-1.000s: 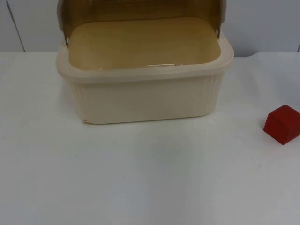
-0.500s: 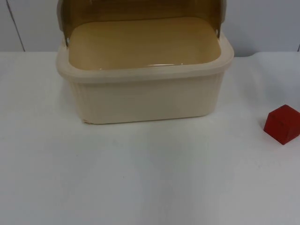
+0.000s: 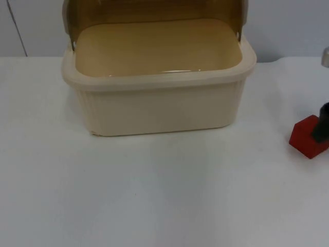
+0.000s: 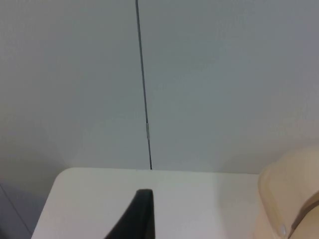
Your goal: Open the box lid with the left hand, place the block into the box with the right hand, then close the box lid with the left hand.
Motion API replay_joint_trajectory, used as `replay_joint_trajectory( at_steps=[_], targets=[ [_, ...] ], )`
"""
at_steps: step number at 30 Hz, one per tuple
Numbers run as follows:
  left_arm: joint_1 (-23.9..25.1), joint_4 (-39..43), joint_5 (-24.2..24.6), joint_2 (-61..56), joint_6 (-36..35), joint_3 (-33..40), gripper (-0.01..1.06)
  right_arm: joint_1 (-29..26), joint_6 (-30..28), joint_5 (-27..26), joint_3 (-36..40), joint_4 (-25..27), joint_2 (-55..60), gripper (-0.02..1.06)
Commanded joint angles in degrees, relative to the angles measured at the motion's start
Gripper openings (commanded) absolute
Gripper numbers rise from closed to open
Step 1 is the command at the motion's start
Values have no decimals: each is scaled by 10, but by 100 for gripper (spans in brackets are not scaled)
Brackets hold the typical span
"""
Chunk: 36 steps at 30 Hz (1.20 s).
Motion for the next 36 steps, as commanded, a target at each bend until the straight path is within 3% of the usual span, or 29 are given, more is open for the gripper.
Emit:
replay_joint_trajectory(
  at_steps=[1, 7, 13, 17, 21, 22, 27, 29, 36],
  targets=[
    [2, 6, 0, -1, -2, 0, 104, 17, -13, -28, 3, 5, 5, 105],
    [2, 10, 0, -1, -2, 0, 104, 49, 0, -77, 1, 6, 39, 105],
    [2, 11, 0, -1, -2, 0, 104, 45, 16, -81, 1, 3, 44, 104],
    [2, 11, 0, -1, -2, 0, 104, 45, 16, -87, 1, 0, 51, 97],
    [2, 11, 0, -1, -2, 0, 104, 45, 16, -82, 1, 6, 71, 64],
    [2, 11, 0, -1, -2, 0, 104, 45, 16, -82, 1, 6, 71, 64],
    [2, 11, -1, -1, -2, 0, 104, 45, 64, -85, 1, 4, 58, 5],
    [2, 11, -1, -1, -2, 0, 104, 45, 76, -89, 1, 4, 49, 0],
    [2, 5, -1, -1, -2, 0, 104, 45, 87, -76, 1, 4, -62, 0]
  ],
)
